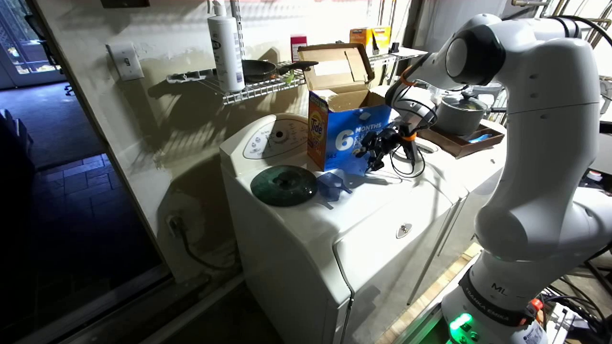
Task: Turn the blue cup on the washing machine over
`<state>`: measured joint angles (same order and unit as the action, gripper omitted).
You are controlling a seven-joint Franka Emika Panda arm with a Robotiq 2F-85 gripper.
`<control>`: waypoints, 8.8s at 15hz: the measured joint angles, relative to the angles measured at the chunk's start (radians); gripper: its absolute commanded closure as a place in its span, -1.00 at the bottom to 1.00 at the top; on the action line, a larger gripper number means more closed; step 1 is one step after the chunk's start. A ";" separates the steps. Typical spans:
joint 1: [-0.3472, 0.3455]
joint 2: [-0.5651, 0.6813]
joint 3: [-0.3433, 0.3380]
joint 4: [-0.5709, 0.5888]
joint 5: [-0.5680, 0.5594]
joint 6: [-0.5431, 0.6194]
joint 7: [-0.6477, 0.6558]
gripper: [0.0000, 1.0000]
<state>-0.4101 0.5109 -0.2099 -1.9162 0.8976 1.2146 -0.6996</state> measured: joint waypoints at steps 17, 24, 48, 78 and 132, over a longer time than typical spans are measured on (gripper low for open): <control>0.000 0.003 0.000 0.003 0.000 0.076 0.104 0.27; 0.000 0.003 0.000 0.003 0.000 0.080 0.148 -0.40; 0.097 -0.094 0.004 -0.145 -0.188 0.394 0.070 -1.00; 0.153 -0.348 0.041 -0.376 -0.072 0.798 -0.179 -1.00; 0.203 -0.247 0.088 -0.238 -0.212 0.812 0.192 -0.98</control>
<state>-0.2069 0.2643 -0.1216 -2.1543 0.6853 2.0268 -0.5075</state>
